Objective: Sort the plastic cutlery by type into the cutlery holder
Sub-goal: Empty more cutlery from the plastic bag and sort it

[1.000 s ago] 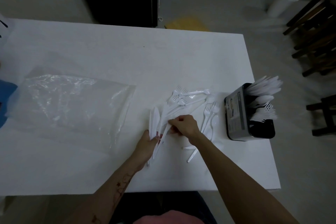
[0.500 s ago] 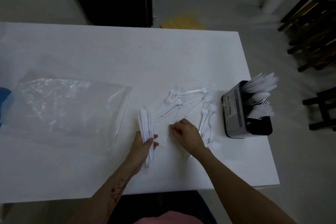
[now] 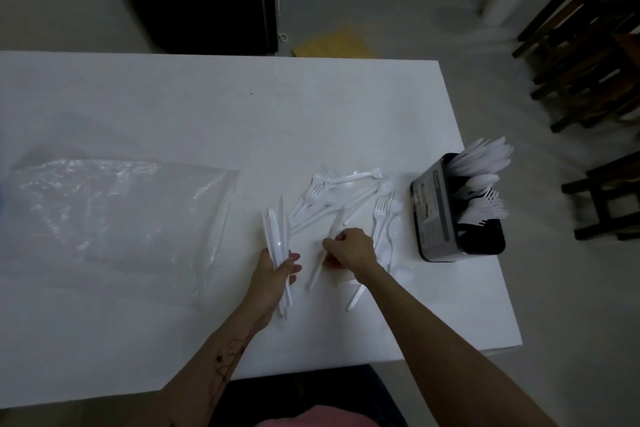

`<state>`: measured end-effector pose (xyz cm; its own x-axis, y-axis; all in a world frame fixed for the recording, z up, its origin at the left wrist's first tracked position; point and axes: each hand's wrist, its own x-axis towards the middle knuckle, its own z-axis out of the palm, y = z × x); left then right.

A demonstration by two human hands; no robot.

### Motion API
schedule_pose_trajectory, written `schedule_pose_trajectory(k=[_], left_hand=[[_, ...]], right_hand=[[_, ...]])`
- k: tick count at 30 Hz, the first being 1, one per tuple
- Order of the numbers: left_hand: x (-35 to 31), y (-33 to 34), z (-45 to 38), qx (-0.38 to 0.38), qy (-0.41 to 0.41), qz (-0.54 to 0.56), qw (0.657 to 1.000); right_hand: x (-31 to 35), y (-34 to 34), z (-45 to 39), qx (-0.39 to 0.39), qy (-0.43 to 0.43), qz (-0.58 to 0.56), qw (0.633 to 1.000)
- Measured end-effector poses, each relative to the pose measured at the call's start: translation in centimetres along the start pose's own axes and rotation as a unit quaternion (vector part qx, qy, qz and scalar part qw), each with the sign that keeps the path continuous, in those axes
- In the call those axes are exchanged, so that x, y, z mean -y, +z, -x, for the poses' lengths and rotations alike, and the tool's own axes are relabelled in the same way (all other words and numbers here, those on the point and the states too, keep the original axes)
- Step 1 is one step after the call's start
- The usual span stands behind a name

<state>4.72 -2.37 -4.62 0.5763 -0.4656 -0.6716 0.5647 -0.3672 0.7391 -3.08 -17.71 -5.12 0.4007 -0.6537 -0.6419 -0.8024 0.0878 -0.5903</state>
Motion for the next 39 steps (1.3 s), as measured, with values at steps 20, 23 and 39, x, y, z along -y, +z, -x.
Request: schedule_pose_trajectory(k=[20,23,39], left_hand=[[-0.1,1.8,-0.1,0.041,-0.008,-0.012,0.999],[-0.2,2.0,-0.1,0.045,-0.008,-0.012,0.999],[-1.0,2.7,0.0,0.081,-0.012,-0.014,0.997]], right_hand=[[-2.7,-2.9,-2.0,-0.198,-0.252,0.29,0.902],[-3.9,-3.1,-1.8,-0.215,-0.249,0.283,0.901],[1.6,-4.9,-7.3,-0.165,0.067,-0.037,0.983]])
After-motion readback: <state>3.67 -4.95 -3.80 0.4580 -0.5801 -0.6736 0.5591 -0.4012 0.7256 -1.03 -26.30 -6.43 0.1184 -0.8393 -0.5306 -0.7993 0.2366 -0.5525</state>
